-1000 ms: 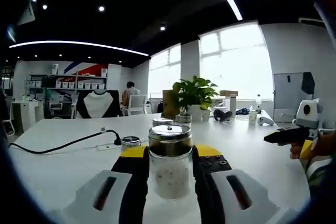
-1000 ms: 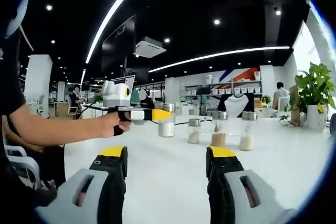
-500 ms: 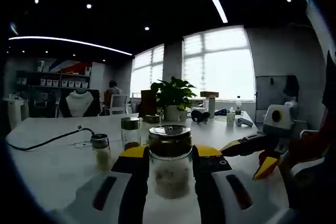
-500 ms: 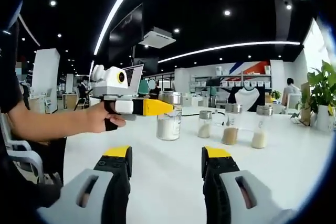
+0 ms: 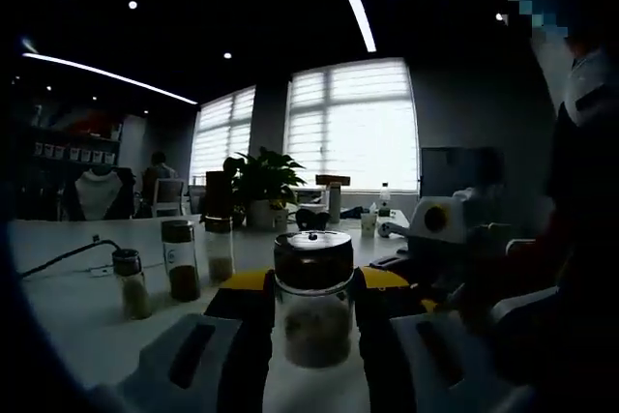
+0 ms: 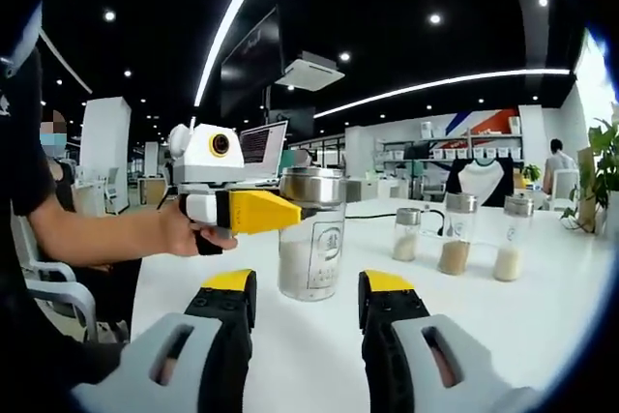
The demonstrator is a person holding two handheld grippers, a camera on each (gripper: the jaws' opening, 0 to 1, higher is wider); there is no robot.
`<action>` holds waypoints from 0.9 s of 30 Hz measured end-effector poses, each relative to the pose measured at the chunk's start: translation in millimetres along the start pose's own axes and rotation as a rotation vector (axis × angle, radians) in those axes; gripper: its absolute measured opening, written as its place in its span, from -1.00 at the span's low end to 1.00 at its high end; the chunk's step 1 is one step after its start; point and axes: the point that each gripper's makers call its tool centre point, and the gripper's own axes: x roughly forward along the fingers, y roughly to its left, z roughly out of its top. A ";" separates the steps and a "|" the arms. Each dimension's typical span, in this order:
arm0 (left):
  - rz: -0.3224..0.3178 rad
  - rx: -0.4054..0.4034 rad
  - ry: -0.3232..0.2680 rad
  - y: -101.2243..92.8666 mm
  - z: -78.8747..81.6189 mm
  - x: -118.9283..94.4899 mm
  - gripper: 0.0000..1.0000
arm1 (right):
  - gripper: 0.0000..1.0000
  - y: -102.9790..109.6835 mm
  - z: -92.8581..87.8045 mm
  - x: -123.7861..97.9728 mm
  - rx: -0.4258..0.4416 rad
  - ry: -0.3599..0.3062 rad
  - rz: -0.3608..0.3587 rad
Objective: Rotate the seasoning bottle until the label or dispensing opening points toward the visible target arrow and the bottle remains upright within the marked orientation range
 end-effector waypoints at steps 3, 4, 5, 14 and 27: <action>-0.069 -0.021 -0.037 -12.9 6.3 -1.4 -0.32 | -0.18 1.1 1.7 0.9 0.003 -0.007 0.007; -0.091 -0.027 -0.041 -17.2 7.6 -1.9 -0.32 | -0.18 2.0 3.2 1.0 0.009 -0.014 0.012; -0.103 -0.025 -0.040 -19.8 7.8 -1.9 -0.32 | -0.18 2.7 4.8 1.0 0.015 -0.023 0.016; -0.138 -0.017 -0.041 -27.5 7.0 -3.0 -0.32 | -0.41 21.4 5.3 1.4 0.008 -0.025 0.076; 0.173 0.054 -0.003 -12.3 -1.2 11.4 -0.30 | -0.42 -1.7 -3.1 1.8 -0.040 0.026 -0.175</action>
